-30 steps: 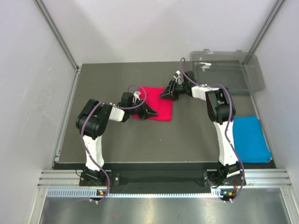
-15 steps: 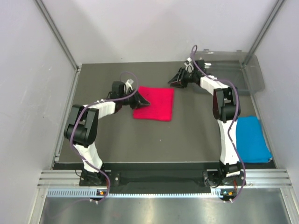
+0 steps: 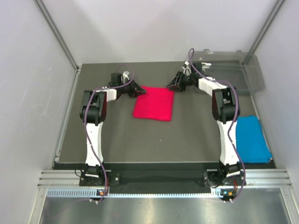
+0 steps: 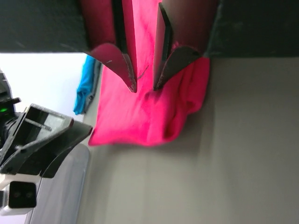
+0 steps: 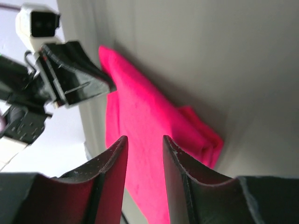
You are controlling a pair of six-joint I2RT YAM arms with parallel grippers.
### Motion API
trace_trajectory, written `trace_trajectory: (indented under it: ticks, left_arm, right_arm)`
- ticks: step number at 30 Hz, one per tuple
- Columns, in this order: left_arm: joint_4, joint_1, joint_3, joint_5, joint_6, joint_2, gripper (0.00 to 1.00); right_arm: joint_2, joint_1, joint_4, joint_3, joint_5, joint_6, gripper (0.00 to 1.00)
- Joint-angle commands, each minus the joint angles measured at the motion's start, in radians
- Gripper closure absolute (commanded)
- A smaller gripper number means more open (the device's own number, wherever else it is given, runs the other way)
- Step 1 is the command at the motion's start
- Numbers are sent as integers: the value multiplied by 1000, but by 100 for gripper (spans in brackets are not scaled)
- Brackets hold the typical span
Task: Fold and stack the t-shirts
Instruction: Fold the tshirt, then neatly place the folded tshirt to the corner
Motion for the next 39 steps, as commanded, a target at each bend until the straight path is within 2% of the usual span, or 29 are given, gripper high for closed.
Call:
trace_trajectory:
  ticks: [1,5,7,9,13,14,15,17,18,19,21,22,27,28,29,30,32,35,36,37,39]
  left_arm:
    - [-77,14,66,-49,85,12,74]
    - [-210,28,107,-105,207,-73,73]
    - [-354,26,115,-137,262,-146,72]
    - [-425,23,81,-159,333,-242,71]
    - [-543,-1,-92,-246,372,-467,68]
    - [-566,-10,-130,-332,362,-520,68]
    - [-580,-30,-169,-372,352,-626,66]
    - [-597,-47,-294,-459,295,-730,65]
    - [-597,-53,-343,-483,269,-830,57]
    - [-593,-70,-417,-503,245,-875,54]
    - [-553,-81,-485,-506,189,-983,31]
    - [-551,-81,-506,-494,189,-1008,26]
    - [-584,-79,-584,-391,180,-1096,15]
    - [-574,-78,-601,-373,162,-1111,14]
    - [-558,-76,-650,-353,105,-1145,13]
    - [-516,-70,-679,-333,73,-1165,12]
    - [-472,-70,-800,-345,-62,-1263,2]
    - [-280,-66,-955,-412,-274,-1425,2]
    - [-224,-66,-1062,-427,-326,-1459,2]
    - [-105,-66,-1100,-423,-402,-1485,1]
    - [-137,-81,-1093,-421,-403,-1512,1]
  right_arm:
    - [37,-25,-96,132,51,-74,64]
    - [28,-27,-265,259,95,-171,63]
    - [-6,-24,-311,262,112,-203,63]
    - [-82,-11,-362,232,146,-266,63]
    - [-265,18,-412,68,230,-374,63]
    - [-344,21,-412,-19,259,-400,62]
    - [-383,27,-412,-61,273,-410,62]
    - [-484,32,-423,-165,310,-433,62]
    - [-515,38,-431,-196,321,-441,62]
    - [-546,42,-441,-224,334,-449,61]
    - [-638,62,-448,-300,387,-466,61]
    - [-665,71,-452,-322,405,-470,59]
    - [-813,146,-492,-414,534,-515,55]
    - [-837,160,-501,-437,592,-524,51]
    - [-888,185,-498,-451,629,-530,37]
    - [-915,196,-497,-468,664,-535,1]
    - [-990,200,-463,-527,723,-539,0]
    - [-1057,161,-437,-603,786,-426,0]
    - [-1066,138,-446,-613,766,-408,0]
    - [-1078,86,-445,-639,637,-442,0]
    - [-1086,46,-438,-672,536,-455,0]
